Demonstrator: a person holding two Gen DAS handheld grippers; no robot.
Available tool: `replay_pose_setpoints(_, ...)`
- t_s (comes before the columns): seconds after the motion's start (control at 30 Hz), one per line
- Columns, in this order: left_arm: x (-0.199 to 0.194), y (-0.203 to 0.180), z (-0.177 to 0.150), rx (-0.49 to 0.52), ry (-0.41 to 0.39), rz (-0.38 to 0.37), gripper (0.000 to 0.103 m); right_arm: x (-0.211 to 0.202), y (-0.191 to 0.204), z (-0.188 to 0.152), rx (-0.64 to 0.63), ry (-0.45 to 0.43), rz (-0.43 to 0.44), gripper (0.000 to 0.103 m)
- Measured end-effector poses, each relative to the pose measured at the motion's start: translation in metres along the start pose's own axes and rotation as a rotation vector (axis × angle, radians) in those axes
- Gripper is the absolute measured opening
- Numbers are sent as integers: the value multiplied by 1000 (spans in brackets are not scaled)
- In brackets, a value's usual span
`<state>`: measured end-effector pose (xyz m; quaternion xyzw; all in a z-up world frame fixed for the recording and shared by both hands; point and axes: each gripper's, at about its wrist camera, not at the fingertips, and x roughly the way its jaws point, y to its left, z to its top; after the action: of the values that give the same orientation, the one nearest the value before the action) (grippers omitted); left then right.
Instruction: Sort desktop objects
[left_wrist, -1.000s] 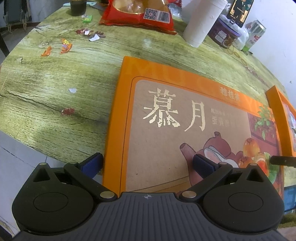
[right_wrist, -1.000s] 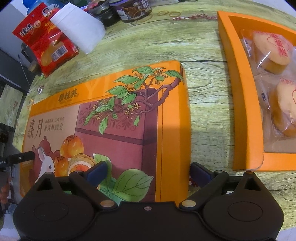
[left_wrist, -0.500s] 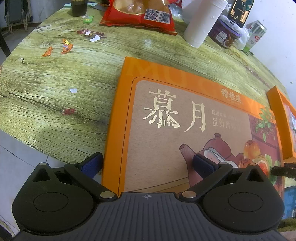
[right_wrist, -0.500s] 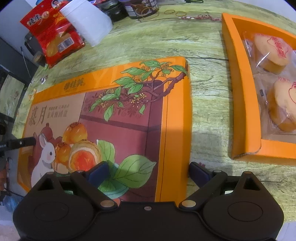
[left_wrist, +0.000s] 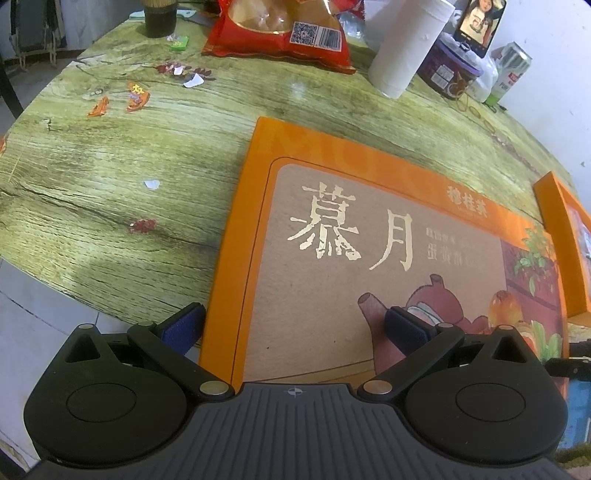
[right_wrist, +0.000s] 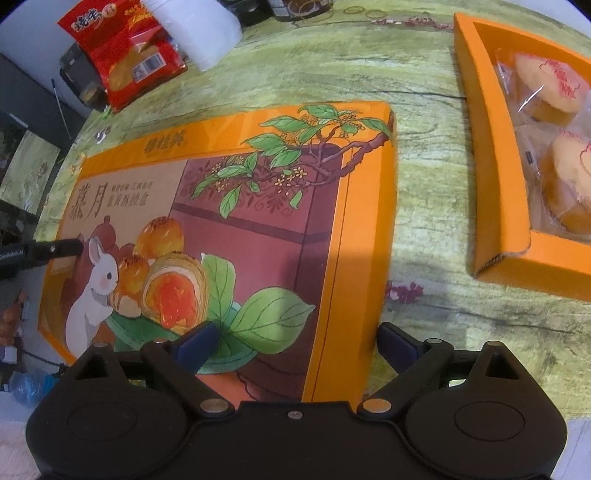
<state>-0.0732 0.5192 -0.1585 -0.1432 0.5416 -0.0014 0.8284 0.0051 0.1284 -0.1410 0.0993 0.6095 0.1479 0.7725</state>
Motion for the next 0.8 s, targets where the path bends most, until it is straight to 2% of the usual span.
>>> replay_pose_setpoints(0.13,0,0,1,3,1,0,103,-3,-10,5,55,-25,1,87)
replay_pose_setpoints(0.27,-1,-2,2,16,0,10,103,-2,-20,9,100,-34,6,89)
replay_pose_setpoints(0.53,-2,-13,6,83,-18,41,103,2,-17,9,89,-65,1,98)
replay_pose_setpoints(0.8,2,-10,8,71,-37,15,103,2,-9,5,58,-76,-4,100)
